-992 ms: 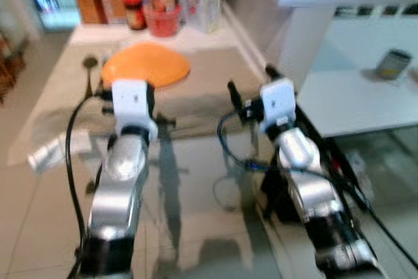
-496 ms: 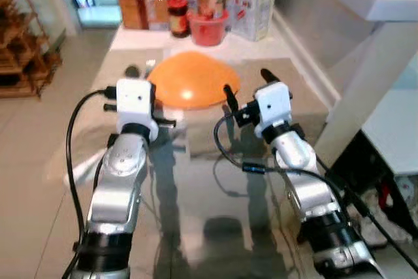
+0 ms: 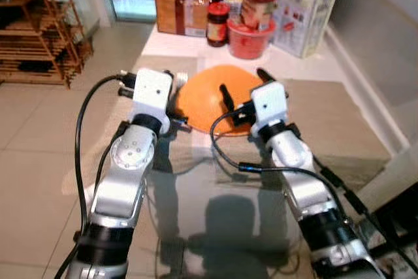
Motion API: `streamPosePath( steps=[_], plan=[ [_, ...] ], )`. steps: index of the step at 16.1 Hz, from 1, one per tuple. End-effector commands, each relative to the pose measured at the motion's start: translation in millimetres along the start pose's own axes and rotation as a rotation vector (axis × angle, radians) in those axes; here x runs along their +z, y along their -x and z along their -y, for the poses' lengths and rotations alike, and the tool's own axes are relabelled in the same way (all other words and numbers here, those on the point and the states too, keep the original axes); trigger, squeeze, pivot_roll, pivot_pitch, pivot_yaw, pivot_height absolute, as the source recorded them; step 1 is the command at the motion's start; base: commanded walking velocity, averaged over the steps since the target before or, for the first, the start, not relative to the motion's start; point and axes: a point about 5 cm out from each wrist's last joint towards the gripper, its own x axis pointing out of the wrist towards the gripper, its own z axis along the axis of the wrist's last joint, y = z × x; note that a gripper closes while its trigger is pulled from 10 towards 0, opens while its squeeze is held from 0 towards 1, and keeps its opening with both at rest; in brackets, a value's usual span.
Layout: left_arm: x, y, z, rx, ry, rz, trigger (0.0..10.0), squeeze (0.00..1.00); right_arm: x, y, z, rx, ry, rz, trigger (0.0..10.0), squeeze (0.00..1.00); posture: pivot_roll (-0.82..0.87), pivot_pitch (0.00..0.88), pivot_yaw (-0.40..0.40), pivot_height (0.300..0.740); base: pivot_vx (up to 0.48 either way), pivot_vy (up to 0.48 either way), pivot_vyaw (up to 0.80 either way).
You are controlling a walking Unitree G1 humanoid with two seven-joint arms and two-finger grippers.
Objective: Setting the table
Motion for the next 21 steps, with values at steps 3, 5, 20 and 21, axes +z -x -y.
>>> streamPosePath(
  steps=[3, 5, 20, 21],
  plan=[
    [6.7, -8.9, -0.5, -0.121, 0.012, -0.055, 10.0, 0.00, 1.3, 1.4, 4.9, -0.022, -0.005, 0.005, 10.0, 0.00, 0.04, 0.000, -0.005, 0.740, 0.000, 0.000, 0.00],
    [-3.1, -16.3, -14.1, -0.213, 0.010, -0.182, 10.0, 0.00, 4.5, 1.4, 7.6, -0.036, -0.010, 0.013, 10.0, 0.00, 0.04, 0.000, 0.004, 0.740, 0.000, 0.000, 0.00],
    [-13.9, -51.2, -26.9, -0.278, -0.034, -0.262, 10.0, 0.00, -6.3, 15.2, 20.7, -0.081, -0.046, -0.054, 10.0, 0.00, 0.00, 0.000, 0.023, 0.740, 0.000, 0.000, 0.00],
    [-18.9, -51.9, -25.3, -0.291, -0.040, -0.309, 10.0, 0.00, -6.8, 15.9, 20.1, -0.081, -0.051, -0.059, 10.0, 0.00, 0.00, 0.000, 0.024, 0.740, 0.000, 0.000, 0.00]
  ],
)
